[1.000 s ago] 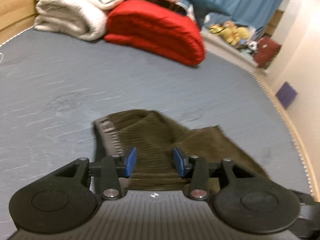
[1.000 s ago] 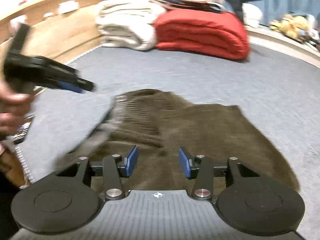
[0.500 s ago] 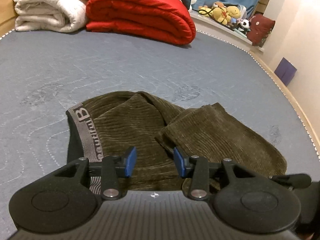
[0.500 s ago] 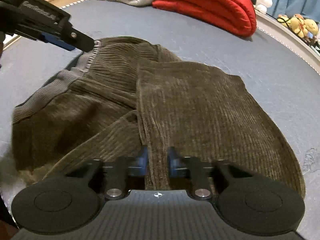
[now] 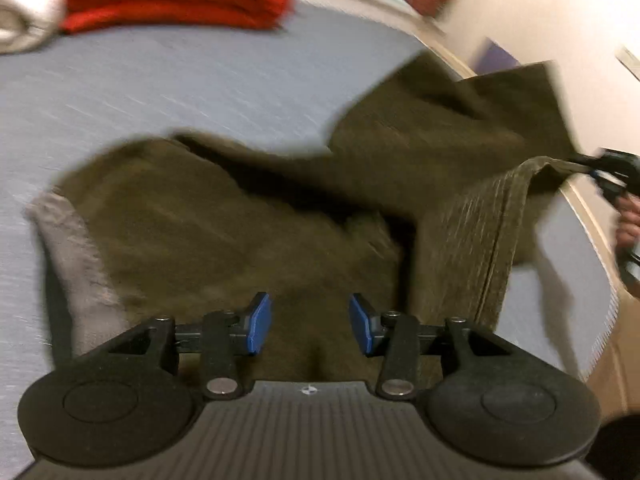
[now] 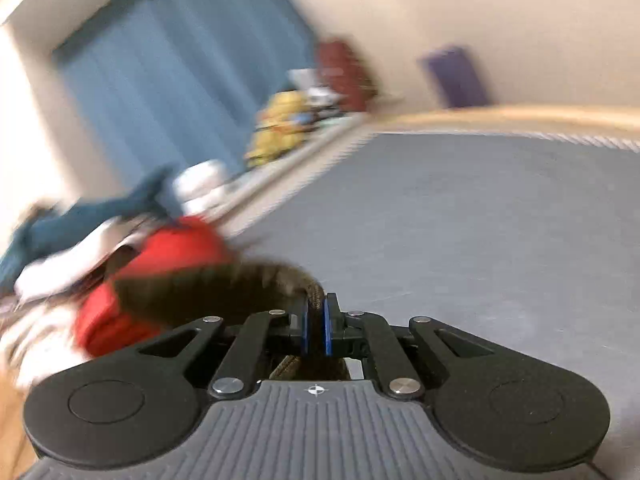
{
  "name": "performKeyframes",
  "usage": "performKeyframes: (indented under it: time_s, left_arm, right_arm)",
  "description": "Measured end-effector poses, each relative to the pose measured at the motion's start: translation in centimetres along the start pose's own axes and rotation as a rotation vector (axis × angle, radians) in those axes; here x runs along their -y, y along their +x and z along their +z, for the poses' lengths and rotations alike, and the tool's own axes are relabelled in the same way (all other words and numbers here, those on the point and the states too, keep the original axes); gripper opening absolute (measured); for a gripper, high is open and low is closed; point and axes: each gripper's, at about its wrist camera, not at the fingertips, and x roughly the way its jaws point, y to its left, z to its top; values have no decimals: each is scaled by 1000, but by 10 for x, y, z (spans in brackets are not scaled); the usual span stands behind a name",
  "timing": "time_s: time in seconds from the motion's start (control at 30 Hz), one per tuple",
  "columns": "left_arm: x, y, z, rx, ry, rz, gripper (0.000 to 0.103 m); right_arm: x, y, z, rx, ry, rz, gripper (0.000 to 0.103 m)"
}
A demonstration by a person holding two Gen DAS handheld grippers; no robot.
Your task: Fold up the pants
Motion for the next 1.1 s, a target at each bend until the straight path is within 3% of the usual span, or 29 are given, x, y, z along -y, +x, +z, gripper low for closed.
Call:
performKeyframes:
  time_s: [0.07,0.13,0.2,0.3,0.4,0.43,0.63,0.7,0.73,0.8,0.9,0.97,1.03,1.07,1.1]
  left_arm:
    - [6,13,-5,-51,33,-44,59]
    - [13,23,-10,-76,46,-63,61]
    - [21,33,-15,-100,60,-91,61]
    - [36,40,-19,-99,89,-138,63]
    - [56,47,-26,-102,160,-185,81]
    - [64,49,-28,-100,196,-184,87]
    - [100,72,-46,-87,377,-56,87]
    - [102,77,-51,-77,437,-4,87]
    - [105,78,-54,-67,474,19,87]
    - [107,76,-58,-56,514,37,87]
    - [109,77,-62,-35,543,66,84]
    - [109,78,-63,-15,561,98,73]
    - [109,78,-64,-10,577,116,51]
    - [110,79,-63,-5,593,126,46]
    - [112,78,-64,3,610,139,35]
  right_arm:
    - [24,12,-8,-65,-1,-116,7]
    - [42,24,-18,-161,33,-144,7]
    - [48,28,-25,-197,-3,-186,7]
    - [53,25,-27,-202,-27,-171,7]
    - [68,12,-24,-195,31,-129,7]
    - [70,11,-22,-193,46,-119,7]
    - [81,8,-22,-208,107,-52,8]
    - [83,11,-24,-232,114,-58,19]
    - [84,15,-27,-254,116,-68,51]
    - [86,23,-33,-284,105,-85,81]
    - [92,33,-36,-289,114,-120,76]
    - [96,40,-37,-294,153,-110,69]
    - [97,47,-39,-309,172,-108,50]
    - [96,50,-41,-316,172,-106,43]
    - [95,52,-42,-319,166,-108,28]
